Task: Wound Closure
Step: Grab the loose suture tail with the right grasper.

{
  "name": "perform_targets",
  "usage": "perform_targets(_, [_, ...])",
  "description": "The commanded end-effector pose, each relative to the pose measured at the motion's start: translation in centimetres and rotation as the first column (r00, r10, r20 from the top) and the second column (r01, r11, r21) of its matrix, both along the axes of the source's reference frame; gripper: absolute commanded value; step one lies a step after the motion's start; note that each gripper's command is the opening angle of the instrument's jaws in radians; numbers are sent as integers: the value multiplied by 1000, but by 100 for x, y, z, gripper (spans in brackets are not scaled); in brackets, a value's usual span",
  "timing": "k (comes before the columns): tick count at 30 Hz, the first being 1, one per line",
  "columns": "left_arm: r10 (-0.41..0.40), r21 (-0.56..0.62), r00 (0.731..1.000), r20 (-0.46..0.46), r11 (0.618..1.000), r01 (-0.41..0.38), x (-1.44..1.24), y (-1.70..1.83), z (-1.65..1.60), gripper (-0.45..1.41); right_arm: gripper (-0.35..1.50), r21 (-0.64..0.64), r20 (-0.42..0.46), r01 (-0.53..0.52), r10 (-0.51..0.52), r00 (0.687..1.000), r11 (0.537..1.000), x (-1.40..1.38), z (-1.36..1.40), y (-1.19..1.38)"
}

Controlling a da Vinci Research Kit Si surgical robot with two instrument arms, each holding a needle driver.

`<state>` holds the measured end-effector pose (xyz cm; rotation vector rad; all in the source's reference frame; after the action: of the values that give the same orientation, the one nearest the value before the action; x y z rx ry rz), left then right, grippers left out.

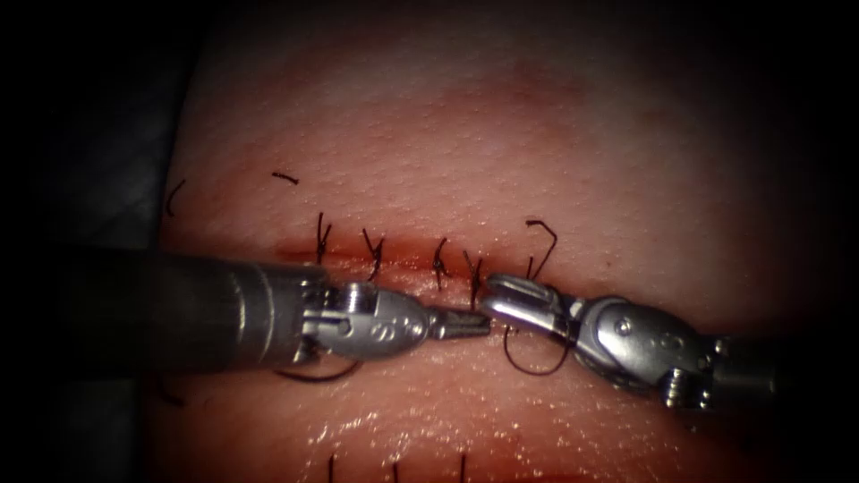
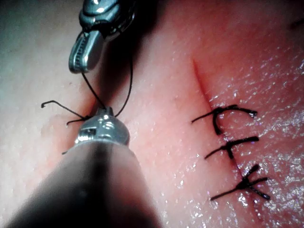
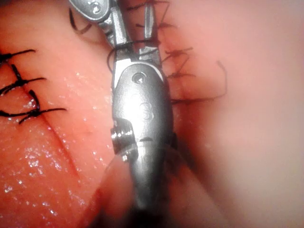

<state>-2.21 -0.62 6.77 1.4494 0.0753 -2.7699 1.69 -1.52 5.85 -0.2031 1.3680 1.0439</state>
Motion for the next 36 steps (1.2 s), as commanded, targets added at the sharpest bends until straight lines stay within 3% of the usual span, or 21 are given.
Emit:
perform_targets(1, [6, 1, 1000, 1, 1000, -6, -7, -4, 5, -45, 46, 23, 56, -22, 21, 998, 999, 2, 3, -9])
perform_targets(2, [10, 1, 1000, 3, 1000, -10, -9, -9, 5, -45, 39, 43, 132, -50, 44, 990, 998, -2, 5, -13])
perform_targets(6, [14, 4, 1000, 4, 1000, -14, -17, -15, 1, -45, 51, 72, 288, -126, 101, 952, 989, -19, 12, -14])
perform_targets(7, [14, 4, 1000, 4, 1000, -14, -17, -15, 1, -45, 51, 72, 288, -126, 101, 952, 989, -19, 12, -14])
perform_targets(9, [8, 4, 1000, 2, 1000, -8, -25, -14, 2, -45, 76, 102, 314, -184, 143, 939, 978, -25, 21, -6])
perform_targets(11, [9, 3, 1000, 5, 1000, -9, -28, -16, 3, -45, 84, 106, 323, -190, 147, 935, 976, -25, 23, -5])
perform_targets(12, [14, 3, 1000, 13, 1000, -14, -34, -20, 5, -45, 100, 125, 354, -205, 150, 923, 971, -22, 32, -1])
perform_targets(18, [22, 6, 1000, 13, 1000, -22, -37, -21, 6, -45, 120, 126, 402, -232, 164, 901, 964, -21, 50, 17])
perform_targets(19, [26, 7, 1000, 12, 1000, -26, -35, -22, 6, -45, 123, 121, 437, -238, 163, 885, 964, -20, 57, 23])
perform_targets(26, [26, 13, 1000, 12, 1000, -26, -34, -22, 6, -45, 106, 148, 558, -146, 40, 829, 978, -12, 69, 34])
perform_targets(33, [29, 15, 1000, 11, 999, -29, -33, -22, 6, -45, 93, 170, 595, -99, -22, 804, 980, -9, 73, 41])
perform_targets(34, [28, 14, 1000, 10, 999, -29, -33, -23, 6, -45, 74, 184, 599, -81, -47, 799, 980, -6, 75, 43])
perform_targets(36, [28, 14, 1000, 10, 1000, -28, -34, -23, 6, -45, 64, 193, 601, -68, -63, 797, 979, -1, 76, 44])
